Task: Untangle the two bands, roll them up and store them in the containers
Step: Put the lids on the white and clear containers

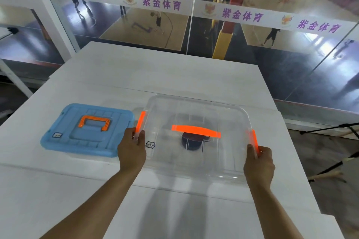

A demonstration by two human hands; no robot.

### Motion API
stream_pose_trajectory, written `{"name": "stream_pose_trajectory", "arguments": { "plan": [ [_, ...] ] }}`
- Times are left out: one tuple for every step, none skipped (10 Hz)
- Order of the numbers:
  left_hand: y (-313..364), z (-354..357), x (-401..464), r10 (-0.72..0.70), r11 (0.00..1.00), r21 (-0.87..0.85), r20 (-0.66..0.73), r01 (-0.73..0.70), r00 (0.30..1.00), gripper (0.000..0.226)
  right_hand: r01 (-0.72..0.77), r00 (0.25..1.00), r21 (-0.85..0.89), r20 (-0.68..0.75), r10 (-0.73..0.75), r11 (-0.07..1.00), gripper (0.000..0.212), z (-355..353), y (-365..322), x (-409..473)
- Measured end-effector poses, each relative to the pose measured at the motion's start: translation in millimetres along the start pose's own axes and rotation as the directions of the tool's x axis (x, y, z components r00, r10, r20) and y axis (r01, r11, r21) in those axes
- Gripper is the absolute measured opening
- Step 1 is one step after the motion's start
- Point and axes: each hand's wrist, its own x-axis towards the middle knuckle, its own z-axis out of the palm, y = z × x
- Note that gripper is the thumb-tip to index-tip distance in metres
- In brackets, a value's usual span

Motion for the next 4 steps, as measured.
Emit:
{"name": "stream_pose_trajectory", "arguments": {
  "plan": [
    [1.1, -0.1, -0.7, 0.039, 0.999, 0.031, -0.021, -0.038, 0.999, 0.018, 0.050, 0.999, -0.037, -0.017, -0.050, 0.998, 0.028, 0.0, -1.1, 1.5],
    [6.5, -0.9, -0.3, 0.026, 0.997, 0.077, -0.016, -0.025, 1.000, 0.020, 0.083, 0.996, -0.078, -0.005, -0.084, 0.993, 0.027, -1.0, -5.1, 1.2],
    [9.1, -4.3, 2.1, 0.018, 0.992, 0.125, 0.039, -0.022, 0.999, 0.025, 0.103, 0.995, -0.139, 0.027, -0.100, 0.985, 0.028, -4.1, -6.3, 3.4],
    [13.1, -12.4, 4.8, 0.000, 0.978, 0.205, 0.135, -0.028, 0.991, 0.039, 0.132, 0.991, -0.211, 0.047, -0.125, 0.968, 0.033, -6.6, -9.4, 0.4]
  ]
}}
